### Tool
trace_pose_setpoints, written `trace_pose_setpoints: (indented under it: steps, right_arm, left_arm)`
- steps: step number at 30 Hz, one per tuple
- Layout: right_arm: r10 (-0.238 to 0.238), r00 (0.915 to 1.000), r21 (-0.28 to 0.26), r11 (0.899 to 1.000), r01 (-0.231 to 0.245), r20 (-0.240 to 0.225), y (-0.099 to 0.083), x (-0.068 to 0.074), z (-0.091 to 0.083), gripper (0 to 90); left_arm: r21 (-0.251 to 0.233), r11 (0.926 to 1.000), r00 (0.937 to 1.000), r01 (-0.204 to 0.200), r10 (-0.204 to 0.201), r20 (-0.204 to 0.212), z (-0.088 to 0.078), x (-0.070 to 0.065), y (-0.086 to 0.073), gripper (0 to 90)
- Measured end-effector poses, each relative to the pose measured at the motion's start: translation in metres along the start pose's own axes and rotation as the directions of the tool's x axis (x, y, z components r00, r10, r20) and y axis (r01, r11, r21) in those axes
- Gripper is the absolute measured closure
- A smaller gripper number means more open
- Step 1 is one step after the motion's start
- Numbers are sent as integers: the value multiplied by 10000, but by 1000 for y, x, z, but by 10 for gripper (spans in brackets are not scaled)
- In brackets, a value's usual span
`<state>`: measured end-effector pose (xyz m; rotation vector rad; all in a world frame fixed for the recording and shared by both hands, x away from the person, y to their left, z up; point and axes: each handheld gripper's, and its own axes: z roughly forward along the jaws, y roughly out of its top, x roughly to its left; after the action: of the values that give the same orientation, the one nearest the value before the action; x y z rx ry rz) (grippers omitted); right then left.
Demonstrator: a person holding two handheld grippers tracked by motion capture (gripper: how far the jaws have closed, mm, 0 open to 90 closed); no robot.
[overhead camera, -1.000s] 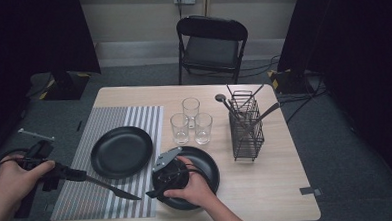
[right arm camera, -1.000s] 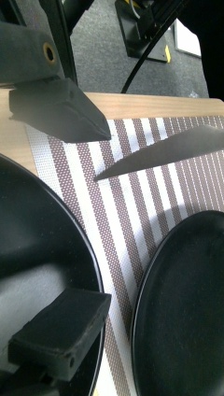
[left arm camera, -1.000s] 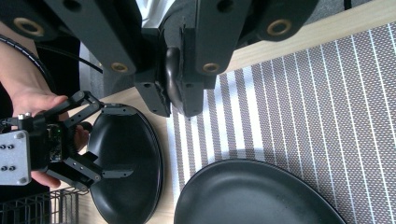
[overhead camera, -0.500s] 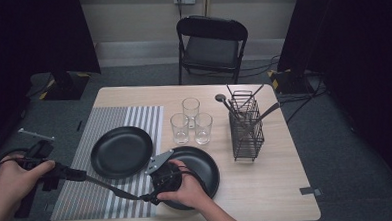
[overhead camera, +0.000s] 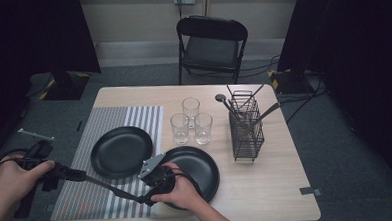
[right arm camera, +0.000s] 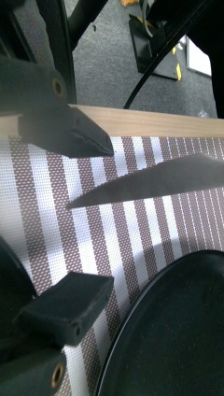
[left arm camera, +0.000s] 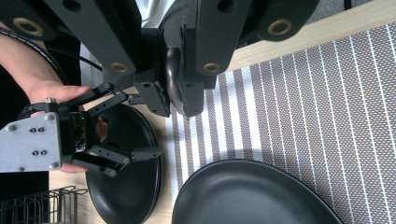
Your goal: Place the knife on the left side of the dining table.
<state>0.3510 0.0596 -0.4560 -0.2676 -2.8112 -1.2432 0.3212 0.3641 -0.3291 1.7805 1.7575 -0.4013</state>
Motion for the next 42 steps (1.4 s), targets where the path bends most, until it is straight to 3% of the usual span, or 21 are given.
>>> trace_pose_setpoints:
  steps: [15, 17, 19, 26, 33, 42]
  right_arm:
    - [-302, 9993, 280, 9991, 308, -202, -2, 2, 13, 478]
    - [-320, 9993, 242, 9992, 325, -201, -2, 1, 13, 500]
    - [-277, 9993, 155, 9995, 280, -244, -3, 1, 14, 508]
    - [-425, 9987, 235, 9988, 432, -279, -3, 2, 16, 542]
    - [-478, 9983, 328, 9983, 489, -345, -2, 2, 19, 570]
    - [-605, 9974, 494, 9968, 624, -386, -3, 4, 24, 637]
  left_arm:
    - [33, 10000, 10000, 5, -5, -7, 0, 0, 0, 825]
    - [55, 9999, 9999, -141, 141, -72, 0, 1, 0, 824]
    - [-5, 10000, 10000, 15, -15, -69, 0, 1, 0, 822]
    - [27, 10000, 9997, -57, 58, -226, -1, 2, -1, 819]
    - [133, 9998, 9998, -153, 155, -110, -1, 1, 0, 819]
    - [49, 10000, 9999, -19, 20, -160, 0, -1, 0, 820]
